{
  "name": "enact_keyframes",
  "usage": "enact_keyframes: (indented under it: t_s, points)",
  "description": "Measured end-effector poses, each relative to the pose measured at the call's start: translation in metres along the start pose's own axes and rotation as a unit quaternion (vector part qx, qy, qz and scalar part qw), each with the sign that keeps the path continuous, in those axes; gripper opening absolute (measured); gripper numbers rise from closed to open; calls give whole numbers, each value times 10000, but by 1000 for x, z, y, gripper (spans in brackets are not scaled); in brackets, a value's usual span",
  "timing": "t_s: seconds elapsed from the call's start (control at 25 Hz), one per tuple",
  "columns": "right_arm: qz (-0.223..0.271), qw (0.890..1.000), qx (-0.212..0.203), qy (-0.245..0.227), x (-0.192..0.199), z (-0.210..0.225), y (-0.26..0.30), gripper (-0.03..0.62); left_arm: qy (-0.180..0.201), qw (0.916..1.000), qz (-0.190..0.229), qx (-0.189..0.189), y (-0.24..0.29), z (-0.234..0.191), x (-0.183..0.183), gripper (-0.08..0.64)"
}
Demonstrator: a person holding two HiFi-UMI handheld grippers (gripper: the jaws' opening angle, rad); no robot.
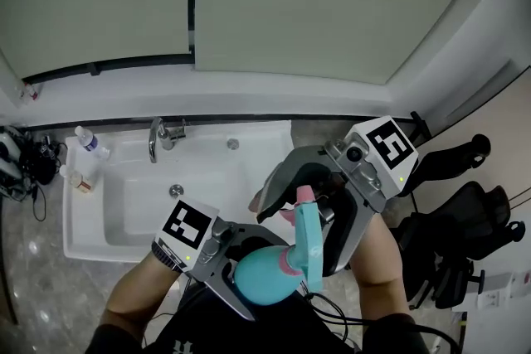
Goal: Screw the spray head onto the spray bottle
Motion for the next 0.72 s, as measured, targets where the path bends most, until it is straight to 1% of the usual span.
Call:
enact_keyframes:
  t_s: [0.12, 0.2, 0.24, 0.28, 0.36, 0.44, 0.48, 0.56, 0.64, 0.72]
  points:
    - [-131, 9996, -195, -146, 0, -5, 10, 305, -67, 9996, 179, 212, 0, 2, 3, 439]
    - [-174, 9997, -144, -133, 1, -3, 11, 303, -78, 9990, 310, 311, -2, 3, 3, 439]
    - [-158, 9998, -76, -107, 1, -1, 10, 261, -73, 9987, 367, 339, -3, 3, 3, 439]
    - [-125, 9999, -1, -84, 0, 2, 9, 234, -61, 9985, 420, 341, -4, 3, 3, 439]
    - [-73, 9998, 184, -89, -2, 4, 5, 213, -27, 9982, 547, 253, -10, 2, 1, 439]
    - [-184, 9984, 499, -205, -1, 5, 1, 185, -26, 9972, 742, 80, -19, 1, -1, 439]
    - [-304, 9966, 725, -250, 1, 6, -2, 163, -32, 9965, 832, -36, -24, 0, -2, 439]
    - [-514, 9907, 1237, -225, 3, 9, -5, 146, -16, 9953, 907, -350, -31, -2, -2, 439]
    - [-645, 9816, 1783, -218, 3, 12, -9, 144, 14, 9928, 910, -776, -38, -4, -2, 439]
    - [-764, 9671, 2409, -285, 3, 16, -14, 143, 50, 9870, 865, -1355, -49, -5, -3, 439]
Point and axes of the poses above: the fingertips, and each gripper's own axes: y forward along the fingers, z to its right, x out of its underside, the point moved 8 cm from there along -y, backward along the fingers, and after that the axes turned 10 degrees about x, right-handed, at the moved point
